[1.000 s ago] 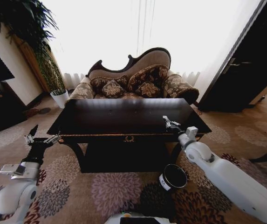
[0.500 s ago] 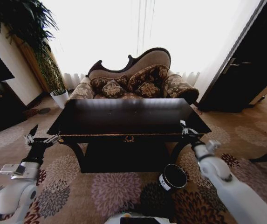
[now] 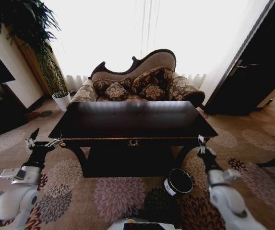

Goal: Move to the front of the table and place the trash on the table into the trash bin.

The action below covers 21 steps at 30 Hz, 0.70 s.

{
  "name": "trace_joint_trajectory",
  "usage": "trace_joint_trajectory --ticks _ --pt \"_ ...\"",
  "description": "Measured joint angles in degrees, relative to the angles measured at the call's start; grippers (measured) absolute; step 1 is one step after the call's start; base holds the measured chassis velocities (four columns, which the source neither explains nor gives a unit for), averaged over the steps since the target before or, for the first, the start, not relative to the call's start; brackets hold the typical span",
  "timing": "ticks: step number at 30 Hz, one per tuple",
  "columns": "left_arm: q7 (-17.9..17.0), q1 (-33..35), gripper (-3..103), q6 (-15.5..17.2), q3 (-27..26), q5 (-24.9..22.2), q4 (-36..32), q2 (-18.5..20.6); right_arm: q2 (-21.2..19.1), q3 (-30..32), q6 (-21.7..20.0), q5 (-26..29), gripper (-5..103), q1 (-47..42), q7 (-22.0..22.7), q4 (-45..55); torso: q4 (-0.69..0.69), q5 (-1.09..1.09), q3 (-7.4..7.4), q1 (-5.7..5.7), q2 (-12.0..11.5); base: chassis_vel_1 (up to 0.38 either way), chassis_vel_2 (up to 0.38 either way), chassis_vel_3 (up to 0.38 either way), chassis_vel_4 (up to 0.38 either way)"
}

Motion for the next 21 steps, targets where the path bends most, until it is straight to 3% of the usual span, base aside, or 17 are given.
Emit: trace_joint_trajectory --ticks 4,8,21 --pt "0.00 0.00 100 0.00 0.00 0.00 0.00 -0.01 4.17 -3.36 2.56 -3.64 0 -0.90 -0.42 -3.74 0.01 0.01 0.00 0.00 0.00 0.000 0.000 0.000 0.000" --pt "0.00 0.00 100 0.00 0.00 0.00 0.00 0.00 5.47 -5.61 4.33 -6.83 0 -0.13 -0.43 -7.63 0.02 0.01 0.01 0.00 -0.01 0.000 0.000 0.000 0.000" --pt "0.00 0.00 100 0.00 0.00 0.00 0.00 -0.01 5.97 -13.77 7.45 -14.98 0 7.43 -0.63 -25.89 0.01 0.01 0.01 0.01 -0.01 0.000 0.000 0.000 0.000"
